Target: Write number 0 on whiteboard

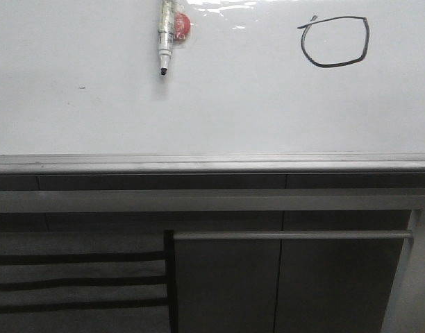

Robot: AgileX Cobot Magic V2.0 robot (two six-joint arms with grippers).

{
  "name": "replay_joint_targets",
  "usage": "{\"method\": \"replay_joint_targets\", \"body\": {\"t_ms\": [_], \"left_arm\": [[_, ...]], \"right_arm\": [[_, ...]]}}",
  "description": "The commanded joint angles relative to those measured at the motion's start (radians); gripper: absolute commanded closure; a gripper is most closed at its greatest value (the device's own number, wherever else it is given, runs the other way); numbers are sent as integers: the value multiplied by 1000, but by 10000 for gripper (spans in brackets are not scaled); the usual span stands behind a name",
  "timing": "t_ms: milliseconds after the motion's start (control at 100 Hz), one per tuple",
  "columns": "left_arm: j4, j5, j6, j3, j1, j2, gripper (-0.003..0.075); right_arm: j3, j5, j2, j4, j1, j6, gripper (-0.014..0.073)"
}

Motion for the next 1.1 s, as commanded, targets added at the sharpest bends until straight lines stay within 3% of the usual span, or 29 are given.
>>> {"method": "replay_joint_targets", "body": {"t_ms": [0, 560, 690, 950, 1000, 1090], "left_arm": [[16, -9, 4, -2, -8, -26, 740], [16, -18, 4, 9, -8, -30, 740], [16, 83, 179, 9, -8, -30, 740], [33, 175, 174, 55, 22, -30, 740], [122, 177, 129, 74, 43, -30, 740], [120, 186, 77, 94, 105, -31, 740]], "right_arm": [[-26, -66, 16, -35, -7, 4, 641], [-26, -61, 16, -35, -7, 4, 641], [-26, -61, 16, -35, -7, 4, 641], [-26, -61, 16, -35, -7, 4, 641], [-26, -61, 16, -35, -7, 4, 641], [-26, -61, 16, -35, -7, 4, 641]]}}
